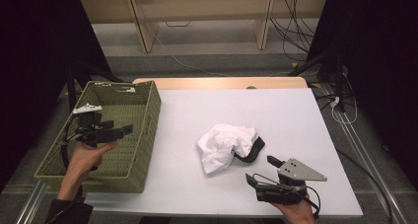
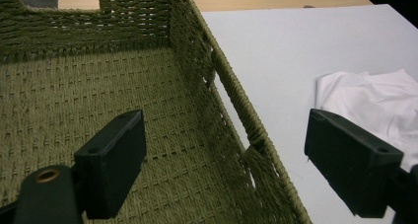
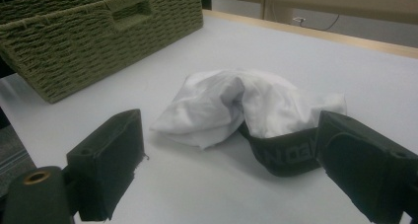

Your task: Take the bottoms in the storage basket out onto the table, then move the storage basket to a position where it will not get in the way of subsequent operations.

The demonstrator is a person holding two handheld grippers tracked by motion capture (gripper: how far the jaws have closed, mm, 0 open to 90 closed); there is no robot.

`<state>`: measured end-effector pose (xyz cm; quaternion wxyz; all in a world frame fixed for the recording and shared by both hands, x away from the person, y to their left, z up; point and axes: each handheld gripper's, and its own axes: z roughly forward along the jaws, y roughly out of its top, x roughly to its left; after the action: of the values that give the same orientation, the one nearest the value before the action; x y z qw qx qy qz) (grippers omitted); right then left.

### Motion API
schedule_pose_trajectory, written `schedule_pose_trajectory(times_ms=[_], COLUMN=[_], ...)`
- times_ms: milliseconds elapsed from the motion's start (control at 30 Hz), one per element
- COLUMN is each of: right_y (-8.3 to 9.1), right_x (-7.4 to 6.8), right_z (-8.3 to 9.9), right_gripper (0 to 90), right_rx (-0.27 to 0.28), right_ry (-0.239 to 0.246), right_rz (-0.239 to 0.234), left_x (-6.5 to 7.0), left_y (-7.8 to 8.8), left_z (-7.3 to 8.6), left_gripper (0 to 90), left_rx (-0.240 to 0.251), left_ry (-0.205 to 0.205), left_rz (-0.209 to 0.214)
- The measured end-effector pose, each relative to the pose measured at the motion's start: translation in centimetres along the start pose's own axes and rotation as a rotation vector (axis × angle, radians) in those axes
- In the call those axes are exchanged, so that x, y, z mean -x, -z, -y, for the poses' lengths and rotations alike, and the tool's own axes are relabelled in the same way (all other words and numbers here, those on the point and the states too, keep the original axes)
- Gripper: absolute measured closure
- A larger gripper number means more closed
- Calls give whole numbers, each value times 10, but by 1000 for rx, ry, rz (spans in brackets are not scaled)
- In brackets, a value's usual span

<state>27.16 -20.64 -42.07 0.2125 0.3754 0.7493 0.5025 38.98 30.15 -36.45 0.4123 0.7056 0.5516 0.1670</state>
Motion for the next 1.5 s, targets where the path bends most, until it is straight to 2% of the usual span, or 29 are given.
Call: schedule_pose_trajectory(times_ms=[200, 367, 533, 767, 900, 1267, 1367, 1500], right_y=[-2, -6, -9, -11, -10, -8, -8, -9], right_x=[-1, -1, -3, -2, -3, -3, -2, -2], right_z=[-3, -5, -5, -6, -5, -4, -5, -4], right_gripper=[126, 126, 125, 125, 125, 125, 125, 125], right_rx=[14, 0, -6, -10, -13, -10, -11, -14], right_ry=[4, 20, 40, 39, 56, 54, 52, 49], right_rz=[-8, -16, -21, -22, -26, -19, -18, -22], left_x=[-5, -12, -18, -22, -26, -55, -58, -69], left_y=[9, 17, 25, 26, 27, 33, 35, 38], left_z=[0, 3, 1, 3, 0, 4, 5, 7], left_gripper=[158, 158, 158, 158, 158, 158, 158, 158], left_rx=[20, 23, 47, 33, 33, 15, 8, -11], left_ry=[13, 26, 45, 46, 49, 102, 105, 126], left_rz=[-9, -29, -38, -55, -74, -137, -141, -179])
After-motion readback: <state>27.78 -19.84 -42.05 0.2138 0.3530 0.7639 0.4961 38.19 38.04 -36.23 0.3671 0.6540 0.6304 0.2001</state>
